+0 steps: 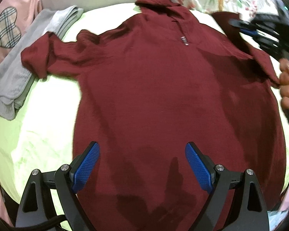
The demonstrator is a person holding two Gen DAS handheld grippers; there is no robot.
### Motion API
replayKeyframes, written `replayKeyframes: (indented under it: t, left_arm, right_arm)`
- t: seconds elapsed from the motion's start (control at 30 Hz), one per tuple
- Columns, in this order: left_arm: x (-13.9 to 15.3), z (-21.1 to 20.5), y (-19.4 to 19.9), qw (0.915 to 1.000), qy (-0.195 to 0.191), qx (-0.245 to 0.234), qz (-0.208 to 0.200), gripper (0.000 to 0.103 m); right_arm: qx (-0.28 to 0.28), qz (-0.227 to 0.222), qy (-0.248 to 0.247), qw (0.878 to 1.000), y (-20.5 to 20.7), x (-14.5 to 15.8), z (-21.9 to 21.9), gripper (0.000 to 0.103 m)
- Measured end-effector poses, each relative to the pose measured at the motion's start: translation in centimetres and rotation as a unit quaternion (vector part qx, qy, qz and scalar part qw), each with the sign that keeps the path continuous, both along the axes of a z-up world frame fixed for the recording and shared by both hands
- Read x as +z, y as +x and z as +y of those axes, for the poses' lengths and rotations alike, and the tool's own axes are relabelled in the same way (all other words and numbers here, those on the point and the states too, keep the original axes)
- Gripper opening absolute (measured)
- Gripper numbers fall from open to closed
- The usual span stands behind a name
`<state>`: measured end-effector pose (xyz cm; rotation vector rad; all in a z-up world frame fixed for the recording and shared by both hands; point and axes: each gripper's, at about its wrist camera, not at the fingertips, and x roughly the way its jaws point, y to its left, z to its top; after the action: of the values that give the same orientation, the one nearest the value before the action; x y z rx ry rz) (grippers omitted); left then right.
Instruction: Fold large clothes
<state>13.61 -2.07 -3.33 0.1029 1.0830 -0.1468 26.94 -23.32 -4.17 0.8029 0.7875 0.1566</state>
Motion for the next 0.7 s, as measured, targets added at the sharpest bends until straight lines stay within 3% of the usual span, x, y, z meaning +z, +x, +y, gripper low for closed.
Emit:
replayKeyframes:
  t: [0.2, 0.4, 0.5, 0.6, 0.7]
  left_arm:
    - [-0.1, 3.2, 1.0, 0.9994, -0.019, 0.028, 0.004, 0.091]
    - [-0.4, 4.8, 2.5, 0.9988, -0.027, 0.04, 0.007, 0.091]
    - [-0.5, 5.0, 3.7, 0.9987, -0.03, 0.04, 0.005, 0.091]
    - [-0.6, 4.9, 5.5, 0.9988, -0.032, 0.036, 0.0, 0.091]
    - [-0.7, 4.9, 8.0, 0.9979, -0.056, 0.033, 0.005, 0.091]
  right_arm:
    - [0.069, 0.001, 0.065, 0.995, 5.5, -2.2, 7.8, 0.006]
    - [0.134, 0.012, 0.084, 0.987, 8.8, -4.2, 13.5, 0.006]
    - [0.154, 0.025, 0.084, 0.984, 9.6, -5.1, 14.9, 0.01]
    - [0.155, 0.029, 0.098, 0.983, 9.1, -5.4, 14.2, 0.026]
    - [0.133, 0.008, 0.094, 0.987, 7.2, -4.3, 11.9, 0.027]
